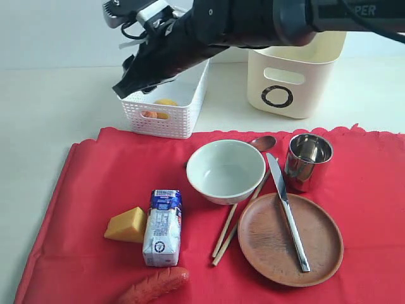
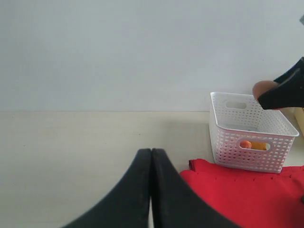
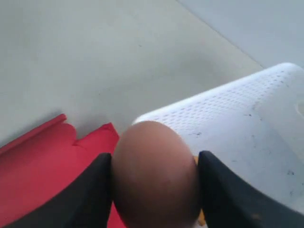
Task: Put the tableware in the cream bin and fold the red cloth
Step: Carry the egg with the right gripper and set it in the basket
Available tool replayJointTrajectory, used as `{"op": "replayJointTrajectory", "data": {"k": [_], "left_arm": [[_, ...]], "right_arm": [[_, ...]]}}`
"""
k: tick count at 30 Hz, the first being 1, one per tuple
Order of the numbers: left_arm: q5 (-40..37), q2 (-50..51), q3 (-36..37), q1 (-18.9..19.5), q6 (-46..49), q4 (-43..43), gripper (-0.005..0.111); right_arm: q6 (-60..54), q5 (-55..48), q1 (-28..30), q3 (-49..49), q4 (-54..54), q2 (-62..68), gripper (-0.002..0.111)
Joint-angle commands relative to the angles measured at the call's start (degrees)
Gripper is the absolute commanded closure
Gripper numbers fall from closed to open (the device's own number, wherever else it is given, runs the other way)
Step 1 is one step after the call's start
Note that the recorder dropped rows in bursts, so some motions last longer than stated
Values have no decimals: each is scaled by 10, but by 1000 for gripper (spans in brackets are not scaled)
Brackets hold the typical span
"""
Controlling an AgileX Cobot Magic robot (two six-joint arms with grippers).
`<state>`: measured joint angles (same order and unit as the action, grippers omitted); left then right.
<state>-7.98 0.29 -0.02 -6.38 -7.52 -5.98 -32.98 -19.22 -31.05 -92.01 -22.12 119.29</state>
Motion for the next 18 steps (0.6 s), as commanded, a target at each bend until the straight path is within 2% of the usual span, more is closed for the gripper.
{"op": "replayJointTrajectory", "data": {"k": [1,14,18], "left_arm": [[1,-3,0,1,-1,2,106],[1,-3,0,1,0,2,106],[1,-3,0,1,0,2,106]], "right_arm": [[25,42,24,-5,0,21,108],[32,78,48,-4,2,68,108],[32,87,48,-4,2,70,102]]}}
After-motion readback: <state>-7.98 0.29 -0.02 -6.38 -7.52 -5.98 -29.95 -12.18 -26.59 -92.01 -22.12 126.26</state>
